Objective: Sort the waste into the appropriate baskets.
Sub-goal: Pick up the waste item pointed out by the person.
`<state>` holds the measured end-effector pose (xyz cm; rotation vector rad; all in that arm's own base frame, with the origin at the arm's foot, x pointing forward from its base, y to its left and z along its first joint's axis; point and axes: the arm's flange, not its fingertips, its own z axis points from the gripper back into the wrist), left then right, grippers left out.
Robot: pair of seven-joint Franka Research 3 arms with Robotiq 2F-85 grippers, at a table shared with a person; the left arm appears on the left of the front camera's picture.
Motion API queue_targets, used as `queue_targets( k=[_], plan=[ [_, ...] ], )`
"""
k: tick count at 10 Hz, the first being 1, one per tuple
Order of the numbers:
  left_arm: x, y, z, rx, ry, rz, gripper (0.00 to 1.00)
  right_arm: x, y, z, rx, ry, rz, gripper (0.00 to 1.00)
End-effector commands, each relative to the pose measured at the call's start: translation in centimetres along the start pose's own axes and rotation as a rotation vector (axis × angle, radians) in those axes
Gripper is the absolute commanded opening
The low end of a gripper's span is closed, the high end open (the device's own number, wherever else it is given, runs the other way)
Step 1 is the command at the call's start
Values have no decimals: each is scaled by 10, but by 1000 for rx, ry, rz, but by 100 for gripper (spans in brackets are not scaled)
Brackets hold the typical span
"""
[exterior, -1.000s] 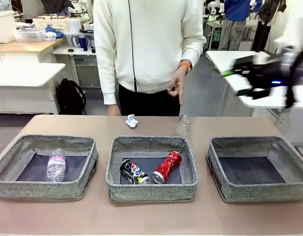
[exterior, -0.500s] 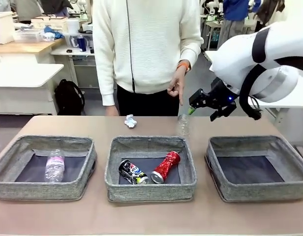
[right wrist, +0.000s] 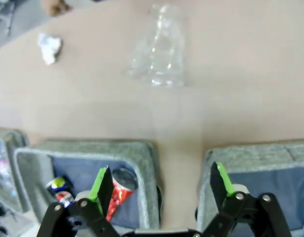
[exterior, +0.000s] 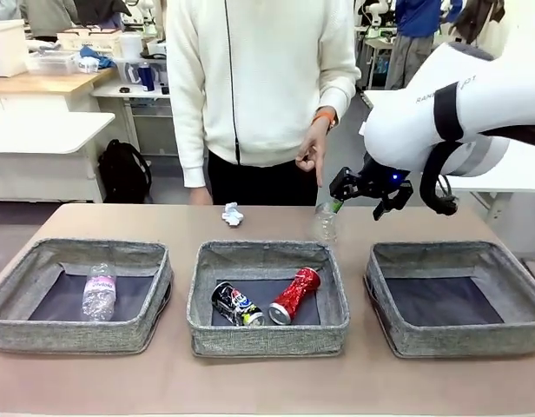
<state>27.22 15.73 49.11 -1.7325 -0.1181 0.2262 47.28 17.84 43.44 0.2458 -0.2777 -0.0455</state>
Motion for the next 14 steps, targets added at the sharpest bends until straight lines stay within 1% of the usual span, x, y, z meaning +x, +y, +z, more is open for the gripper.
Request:
queue_targets(
  k=[1,2,3,5,7,8,9,10,12,14],
  plan=[
    [-1,-3,-1,-25,3,-25,100,41,10,-10,28,1,-111,100],
    [-1,-3,-1,-25,3,-25,100,53,9,-18,30,5,-157,100],
    [-1,-3,-1,-25,3,-25,100,64,9,-26,18,30,-176,100],
    [-1,-3,-1,-25,3,-25,100,90,10,-50,-14,44,-157,100],
    [-1,-3,-1,-25,3,-25,100,102,7,-72,-7,78,-185,100],
    [-1,-3,-1,-25,3,-25,100,106,3,-96,8,90,-209,100],
    [-1,-3,-1,-25,3,-25,100,106,3,-96,8,90,-209,100],
    [-1,-3,-1,-25,3,-25,100,105,2,-113,9,114,-215,100],
    [-1,-3,-1,-25,3,-25,100,101,3,-137,1,122,-223,100],
    [-1,-3,-1,-25,3,-25,100,99,1,-146,0,131,-236,100]
  ],
)
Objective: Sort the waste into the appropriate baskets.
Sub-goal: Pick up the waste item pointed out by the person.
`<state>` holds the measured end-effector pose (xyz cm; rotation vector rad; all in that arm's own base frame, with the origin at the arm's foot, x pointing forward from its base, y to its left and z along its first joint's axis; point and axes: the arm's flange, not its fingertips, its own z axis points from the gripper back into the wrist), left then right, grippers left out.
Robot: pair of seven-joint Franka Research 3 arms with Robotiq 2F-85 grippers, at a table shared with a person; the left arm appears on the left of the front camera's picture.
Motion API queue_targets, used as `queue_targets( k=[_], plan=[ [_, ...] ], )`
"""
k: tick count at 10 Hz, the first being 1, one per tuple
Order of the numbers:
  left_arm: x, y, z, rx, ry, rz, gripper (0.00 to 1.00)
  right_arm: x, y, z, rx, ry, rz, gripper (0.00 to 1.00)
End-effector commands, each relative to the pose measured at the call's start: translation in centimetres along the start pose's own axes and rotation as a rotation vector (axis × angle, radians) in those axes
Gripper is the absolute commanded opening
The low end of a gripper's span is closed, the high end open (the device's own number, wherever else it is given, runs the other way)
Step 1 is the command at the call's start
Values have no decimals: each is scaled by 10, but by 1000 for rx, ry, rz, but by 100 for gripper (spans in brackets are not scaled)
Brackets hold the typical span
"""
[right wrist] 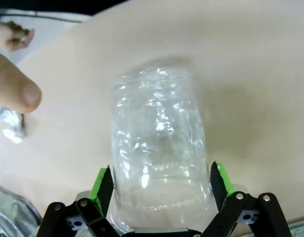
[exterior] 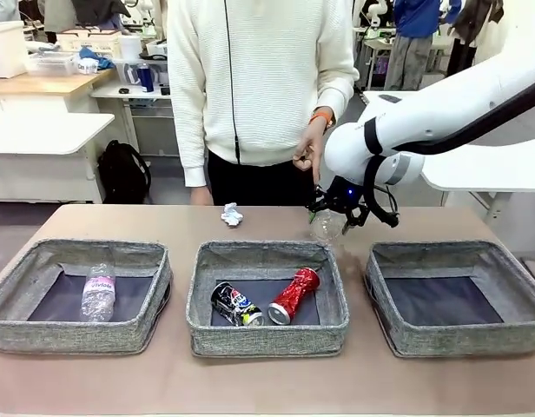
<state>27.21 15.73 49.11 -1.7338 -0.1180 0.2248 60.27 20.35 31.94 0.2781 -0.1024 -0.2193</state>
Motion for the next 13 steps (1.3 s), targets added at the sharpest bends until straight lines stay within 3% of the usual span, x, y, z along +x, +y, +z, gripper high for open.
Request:
queue_targets(
  k=[1,6,7,8,9,11,12,13],
  plan=[
    [-1,-3,-1,-24,2,-24,100,5,4,2,4,-8,-40,100],
    [-1,-3,-1,-24,2,-24,100,6,3,0,10,8,-39,100],
    [-1,-3,-1,-24,2,-24,100,5,2,-1,-1,29,-26,82],
    [-1,-3,-1,-24,2,-24,100,5,1,0,-1,38,-15,81],
    [-1,-3,-1,-24,2,-24,100,5,1,0,-1,40,-15,63],
    [-1,-3,-1,-24,2,-24,100,6,0,-1,-1,36,-14,65],
    [-1,-3,-1,-24,2,-24,100,5,-1,-1,0,31,-12,42],
    [-1,-3,-1,-24,2,-24,100,6,-1,-1,0,26,-10,46]
  ],
)
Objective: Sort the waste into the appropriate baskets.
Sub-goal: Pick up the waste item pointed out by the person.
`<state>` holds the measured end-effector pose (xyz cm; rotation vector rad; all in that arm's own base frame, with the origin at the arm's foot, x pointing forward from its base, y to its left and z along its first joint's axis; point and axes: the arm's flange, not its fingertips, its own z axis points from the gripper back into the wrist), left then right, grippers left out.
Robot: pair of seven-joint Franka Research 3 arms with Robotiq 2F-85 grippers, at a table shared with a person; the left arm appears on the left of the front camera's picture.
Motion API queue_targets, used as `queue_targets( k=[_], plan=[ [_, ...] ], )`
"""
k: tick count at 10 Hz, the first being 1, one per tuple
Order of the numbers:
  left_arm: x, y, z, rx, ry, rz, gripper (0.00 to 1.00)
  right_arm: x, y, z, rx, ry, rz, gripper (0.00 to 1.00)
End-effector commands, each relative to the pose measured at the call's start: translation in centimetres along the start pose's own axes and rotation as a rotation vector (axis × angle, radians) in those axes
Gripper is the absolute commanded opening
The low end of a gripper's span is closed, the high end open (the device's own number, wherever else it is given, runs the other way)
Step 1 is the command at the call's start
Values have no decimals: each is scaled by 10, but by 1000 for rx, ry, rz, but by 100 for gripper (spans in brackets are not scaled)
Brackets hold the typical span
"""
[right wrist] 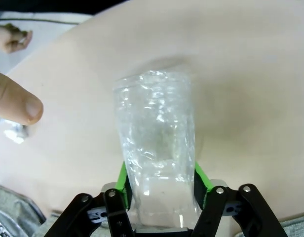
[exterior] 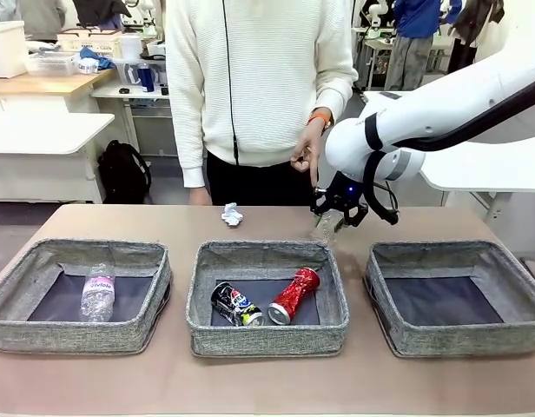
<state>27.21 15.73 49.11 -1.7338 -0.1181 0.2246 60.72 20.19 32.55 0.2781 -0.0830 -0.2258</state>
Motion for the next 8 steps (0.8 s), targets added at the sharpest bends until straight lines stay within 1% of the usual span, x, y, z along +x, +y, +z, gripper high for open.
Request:
queue_targets(
  k=[1,6,7,8],
  plan=[
    [-1,-3,-1,-24,2,-24,100,1,-3,-6,1,6,2,46],
    [-1,-3,-1,-24,2,-24,100,1,-8,-3,9,18,-8,46],
    [-1,-3,-1,-24,2,-24,100,-2,-13,4,13,22,-17,46],
    [-1,-3,-1,-24,2,-24,100,-11,-24,22,29,35,-43,46]
  ],
)
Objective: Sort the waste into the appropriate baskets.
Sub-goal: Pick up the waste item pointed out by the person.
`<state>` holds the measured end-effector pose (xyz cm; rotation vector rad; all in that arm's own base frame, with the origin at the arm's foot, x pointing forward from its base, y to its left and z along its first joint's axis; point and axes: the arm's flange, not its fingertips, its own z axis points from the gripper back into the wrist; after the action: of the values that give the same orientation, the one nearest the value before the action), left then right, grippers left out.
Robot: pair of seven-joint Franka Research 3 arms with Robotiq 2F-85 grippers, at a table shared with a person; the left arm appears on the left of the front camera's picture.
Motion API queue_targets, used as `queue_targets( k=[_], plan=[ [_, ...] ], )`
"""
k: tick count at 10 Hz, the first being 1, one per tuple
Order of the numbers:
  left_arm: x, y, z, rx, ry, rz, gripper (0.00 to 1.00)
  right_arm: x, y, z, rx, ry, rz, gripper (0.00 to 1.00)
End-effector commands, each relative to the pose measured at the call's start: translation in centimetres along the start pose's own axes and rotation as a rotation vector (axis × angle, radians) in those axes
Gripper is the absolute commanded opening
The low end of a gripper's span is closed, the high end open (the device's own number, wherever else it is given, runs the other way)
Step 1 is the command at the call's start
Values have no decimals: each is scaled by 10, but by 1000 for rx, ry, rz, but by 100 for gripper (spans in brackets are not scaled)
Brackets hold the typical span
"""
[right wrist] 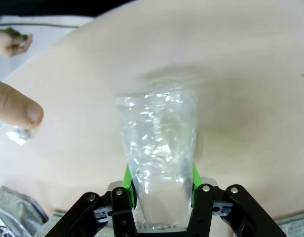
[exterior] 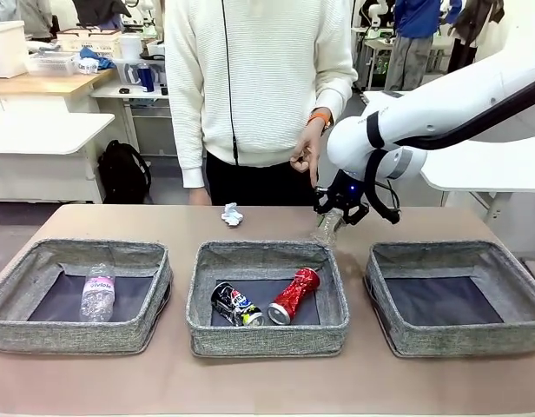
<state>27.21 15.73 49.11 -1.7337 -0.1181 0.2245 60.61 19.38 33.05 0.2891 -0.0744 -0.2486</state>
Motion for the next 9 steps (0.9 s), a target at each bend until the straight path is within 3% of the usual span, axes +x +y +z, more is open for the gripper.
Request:
queue_targets(
  k=[1,4,5,7,8,9],
  plan=[
    [-1,-3,-1,-24,2,-24,100,-31,-35,44,62,29,-34,46],
    [-1,-3,-1,-24,2,-24,100,-115,-90,134,123,-43,-107,46],
    [-1,-3,-1,-24,2,-24,100,-146,-94,154,151,-94,-108,46],
    [-1,-3,-1,-24,2,-24,100,-216,-76,173,178,-250,37,46],
    [-1,-3,-1,-24,2,-24,100,-226,-69,171,210,-278,124,46],
    [-1,-3,-1,-24,2,-24,100,-184,-88,177,144,-165,-39,46]
  ],
)
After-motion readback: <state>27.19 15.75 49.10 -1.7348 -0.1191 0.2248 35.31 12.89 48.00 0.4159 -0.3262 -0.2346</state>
